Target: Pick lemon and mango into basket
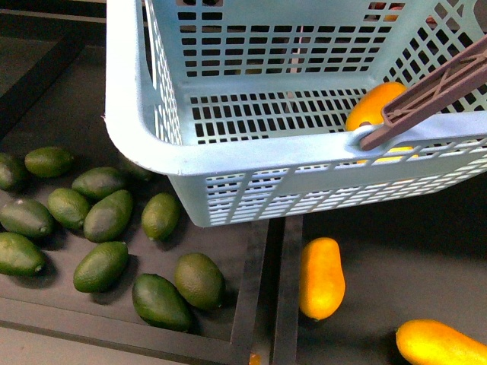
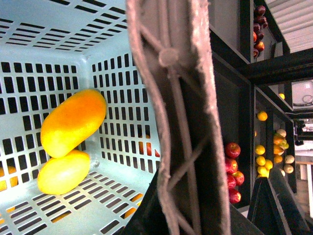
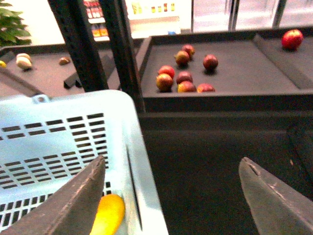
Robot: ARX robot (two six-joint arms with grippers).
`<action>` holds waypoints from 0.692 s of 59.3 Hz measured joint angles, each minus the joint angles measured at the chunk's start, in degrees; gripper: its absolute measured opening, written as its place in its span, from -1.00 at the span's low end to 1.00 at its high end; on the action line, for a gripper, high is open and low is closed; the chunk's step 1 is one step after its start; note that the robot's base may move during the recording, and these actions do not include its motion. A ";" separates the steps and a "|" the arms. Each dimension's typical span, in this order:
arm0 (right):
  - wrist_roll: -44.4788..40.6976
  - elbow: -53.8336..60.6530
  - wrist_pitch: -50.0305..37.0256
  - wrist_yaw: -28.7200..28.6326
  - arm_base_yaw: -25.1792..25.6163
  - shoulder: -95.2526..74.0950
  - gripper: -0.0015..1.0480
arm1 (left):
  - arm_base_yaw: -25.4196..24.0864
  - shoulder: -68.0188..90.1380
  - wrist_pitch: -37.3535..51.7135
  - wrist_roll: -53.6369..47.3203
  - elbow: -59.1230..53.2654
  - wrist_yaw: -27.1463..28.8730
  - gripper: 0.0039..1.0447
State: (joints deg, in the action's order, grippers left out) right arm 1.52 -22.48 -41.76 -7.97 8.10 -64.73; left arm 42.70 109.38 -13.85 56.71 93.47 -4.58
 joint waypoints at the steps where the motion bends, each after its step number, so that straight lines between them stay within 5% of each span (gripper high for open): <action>1: -0.11 0.90 -0.28 0.26 -0.22 0.72 0.09 | 0.00 0.00 0.00 0.07 0.00 -0.04 -0.91; 19: -1.07 11.15 -0.42 3.45 -3.23 10.71 -0.95 | 0.00 0.00 0.00 -0.07 0.00 0.37 -0.91; 41: -1.31 17.38 4.79 7.96 -7.85 22.10 -0.96 | -0.04 0.00 0.00 0.00 0.00 0.11 -0.91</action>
State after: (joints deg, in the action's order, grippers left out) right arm 0.21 -5.10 -36.97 -0.01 0.25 -42.63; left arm 42.65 109.38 -13.85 56.71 93.47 -4.47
